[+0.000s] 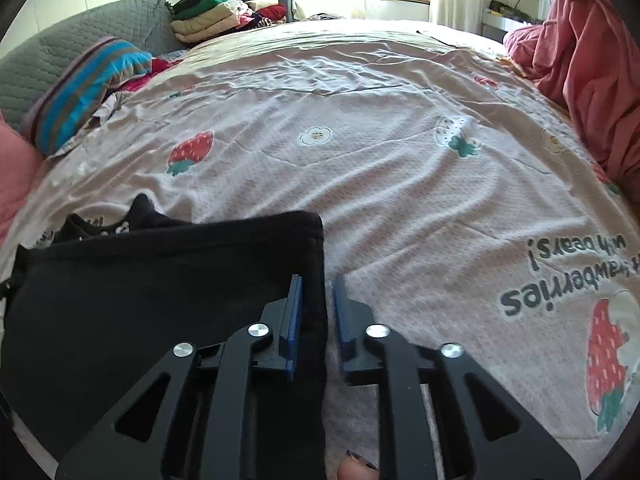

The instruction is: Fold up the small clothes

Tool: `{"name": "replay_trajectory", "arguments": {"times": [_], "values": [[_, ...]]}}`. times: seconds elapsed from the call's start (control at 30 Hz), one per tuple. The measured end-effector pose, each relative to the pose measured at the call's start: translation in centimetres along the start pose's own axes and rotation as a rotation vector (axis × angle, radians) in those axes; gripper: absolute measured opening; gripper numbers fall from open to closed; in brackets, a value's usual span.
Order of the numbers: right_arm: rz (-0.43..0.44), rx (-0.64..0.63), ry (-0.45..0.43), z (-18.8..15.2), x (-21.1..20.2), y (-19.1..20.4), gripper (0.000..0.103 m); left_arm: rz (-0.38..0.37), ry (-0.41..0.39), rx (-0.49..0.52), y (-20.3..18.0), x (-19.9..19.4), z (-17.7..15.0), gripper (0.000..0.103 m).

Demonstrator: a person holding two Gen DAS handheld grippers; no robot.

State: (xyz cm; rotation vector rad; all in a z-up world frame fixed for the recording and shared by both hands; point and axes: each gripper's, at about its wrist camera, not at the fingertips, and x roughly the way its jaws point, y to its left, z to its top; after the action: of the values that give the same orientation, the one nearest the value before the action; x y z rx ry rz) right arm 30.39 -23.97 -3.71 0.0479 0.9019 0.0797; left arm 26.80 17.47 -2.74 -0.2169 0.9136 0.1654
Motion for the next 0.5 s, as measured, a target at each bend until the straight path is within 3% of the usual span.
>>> {"name": "replay_trajectory", "arguments": {"times": [0.07, 0.1, 0.13, 0.17, 0.5], "values": [[-0.011, -0.017, -0.006, -0.4, -0.6, 0.1, 0.020, 0.002, 0.000, 0.003, 0.0, -0.3, -0.3, 0.028], [-0.021, -0.025, -0.012, -0.6, -1.0, 0.2, 0.025, 0.002, 0.001, 0.004, 0.0, -0.3, -0.4, 0.029], [-0.032, -0.031, -0.020, -0.8, -1.5, 0.2, 0.038, 0.003, 0.002, 0.006, 0.0, -0.5, -0.6, 0.030], [-0.032, -0.036, -0.031, -1.1, -2.0, 0.3, 0.041, 0.004, 0.002, 0.008, -0.1, -0.7, -0.7, 0.032], [0.066, -0.124, -0.070, -3.7, -7.0, 2.3, 0.051, -0.006, -0.006, -0.027, 0.4, -3.2, -3.4, 0.048]]}}
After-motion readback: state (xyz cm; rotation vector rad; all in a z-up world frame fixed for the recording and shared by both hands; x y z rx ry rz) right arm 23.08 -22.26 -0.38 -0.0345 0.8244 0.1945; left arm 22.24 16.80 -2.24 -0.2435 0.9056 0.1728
